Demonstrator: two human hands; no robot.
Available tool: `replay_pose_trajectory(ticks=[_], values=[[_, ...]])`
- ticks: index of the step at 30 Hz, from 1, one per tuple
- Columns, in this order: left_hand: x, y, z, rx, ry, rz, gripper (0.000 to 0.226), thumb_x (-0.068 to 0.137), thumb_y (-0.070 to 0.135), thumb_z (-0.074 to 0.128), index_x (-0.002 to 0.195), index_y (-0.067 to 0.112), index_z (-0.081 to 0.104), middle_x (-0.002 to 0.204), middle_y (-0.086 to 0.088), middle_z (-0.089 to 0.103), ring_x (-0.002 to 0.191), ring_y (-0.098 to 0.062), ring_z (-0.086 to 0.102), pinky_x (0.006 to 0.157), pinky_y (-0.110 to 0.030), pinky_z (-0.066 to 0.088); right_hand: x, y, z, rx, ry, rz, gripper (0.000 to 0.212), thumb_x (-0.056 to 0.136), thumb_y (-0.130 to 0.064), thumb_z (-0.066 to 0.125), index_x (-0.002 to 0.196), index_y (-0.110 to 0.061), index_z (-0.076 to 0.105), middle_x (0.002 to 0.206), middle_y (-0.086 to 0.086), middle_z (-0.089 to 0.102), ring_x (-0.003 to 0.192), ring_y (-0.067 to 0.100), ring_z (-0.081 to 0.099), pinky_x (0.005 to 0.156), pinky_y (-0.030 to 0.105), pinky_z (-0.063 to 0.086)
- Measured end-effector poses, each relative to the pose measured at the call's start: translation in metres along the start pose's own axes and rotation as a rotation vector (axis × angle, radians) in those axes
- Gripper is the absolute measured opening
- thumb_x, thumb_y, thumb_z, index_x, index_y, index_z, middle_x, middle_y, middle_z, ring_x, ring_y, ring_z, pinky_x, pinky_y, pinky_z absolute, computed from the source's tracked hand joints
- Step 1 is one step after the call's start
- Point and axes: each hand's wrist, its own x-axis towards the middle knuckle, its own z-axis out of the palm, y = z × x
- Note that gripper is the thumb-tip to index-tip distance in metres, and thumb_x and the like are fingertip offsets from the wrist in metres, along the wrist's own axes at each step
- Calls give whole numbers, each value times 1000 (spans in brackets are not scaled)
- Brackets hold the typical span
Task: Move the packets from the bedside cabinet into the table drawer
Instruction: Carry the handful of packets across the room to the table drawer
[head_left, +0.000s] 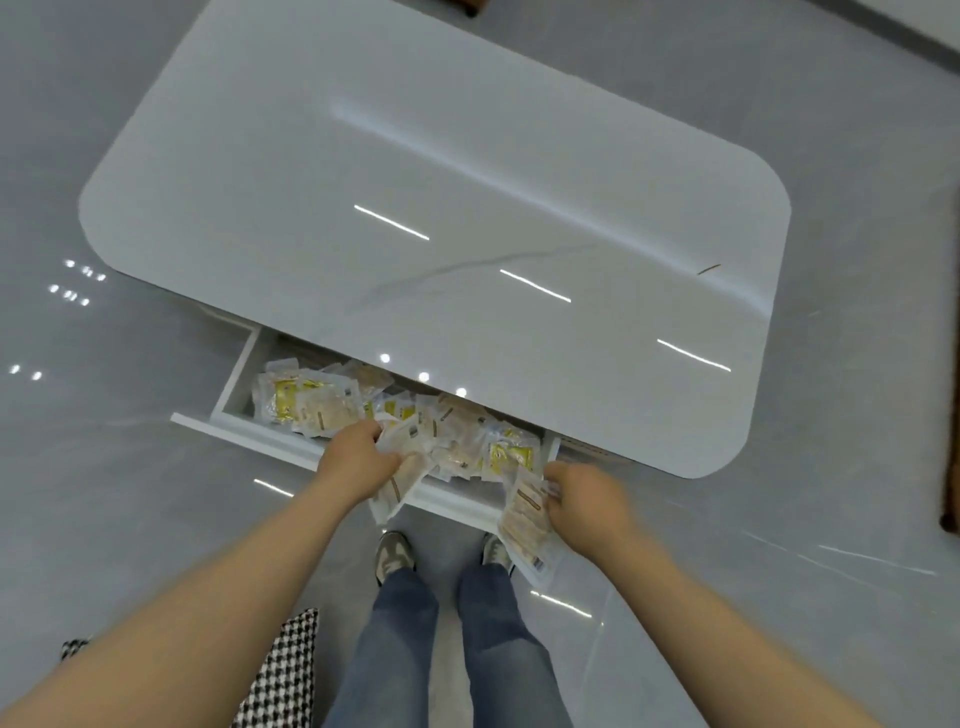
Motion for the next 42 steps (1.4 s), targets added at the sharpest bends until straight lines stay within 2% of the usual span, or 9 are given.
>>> replay_pose_trajectory(ticks=[7, 14, 20, 25, 31, 33, 36, 39, 42], values=[[70, -9, 51, -44, -34, -20, 18, 87, 22, 61, 98, 9, 56, 101, -10, 60, 82, -20, 50, 64, -28, 38, 54, 9, 41, -11, -27, 29, 21, 90, -16, 49, 105, -14, 63, 101, 6, 68, 91, 27, 64, 75, 34, 53], [112, -28, 80, -43, 1, -132, 51, 86, 26, 65, 125, 0, 48, 124, -17, 56, 113, -32, 54, 82, -32, 43, 100, 14, 71, 7, -33, 16, 18, 89, -15, 49, 101, -15, 63, 94, 6, 68, 85, 26, 65, 74, 35, 54], [110, -53, 82, 66, 16, -73, 44, 85, 24, 64, 123, 5, 52, 120, -12, 61, 109, -30, 56, 85, -34, 46, 132, -3, 84, -7, -80, -25, 18, 91, -12, 48, 102, -15, 61, 99, 7, 67, 89, 26, 63, 66, 28, 45], [102, -72, 77, 189, 11, -13, 40, 86, 25, 62, 122, 10, 53, 124, -9, 59, 112, -27, 55, 85, -33, 45, 159, -26, 93, 56, -123, -67, 32, 92, -14, 49, 122, -16, 59, 112, 8, 65, 99, 26, 63, 79, 35, 54], [92, -79, 67, 201, 12, 30, 43, 87, 25, 62, 127, 12, 52, 126, -7, 59, 114, -23, 55, 89, -32, 45, 165, -18, 86, -107, -163, 120, 42, 89, -4, 51, 130, -10, 45, 118, 12, 61, 106, 27, 59, 72, 29, 40], [86, -76, 61, 222, 6, 49, 42, 88, 26, 61, 127, 13, 52, 125, -5, 59, 114, -22, 55, 89, -31, 45, 158, -14, 79, -148, -202, 166, 36, 88, -3, 52, 123, -10, 51, 117, 11, 60, 103, 26, 58, 71, 29, 40], [72, -64, 49, 267, -13, 97, 40, 88, 29, 60, 125, 15, 52, 124, -4, 59, 112, -22, 56, 88, -31, 46, 139, -15, 68, -182, -209, 152, 29, 88, -8, 55, 116, -9, 56, 114, 9, 59, 98, 24, 58, 83, 36, 48], [51, -47, 30, 307, -8, 160, 40, 89, 29, 58, 126, 15, 52, 123, -3, 59, 111, -21, 55, 86, -30, 45, 111, -22, 50, -218, -192, 103, 34, 87, -7, 53, 121, -10, 53, 113, 10, 59, 106, 28, 57, 103, 48, 41], [23, -29, 9, 352, 2, 238, 40, 89, 28, 57, 126, 16, 51, 122, -3, 59, 110, -20, 55, 85, -29, 44, 78, -30, 26, -167, -138, 45, 39, 87, -8, 53, 126, -12, 52, 111, 9, 57, 107, 28, 56, 98, 43, 44]])
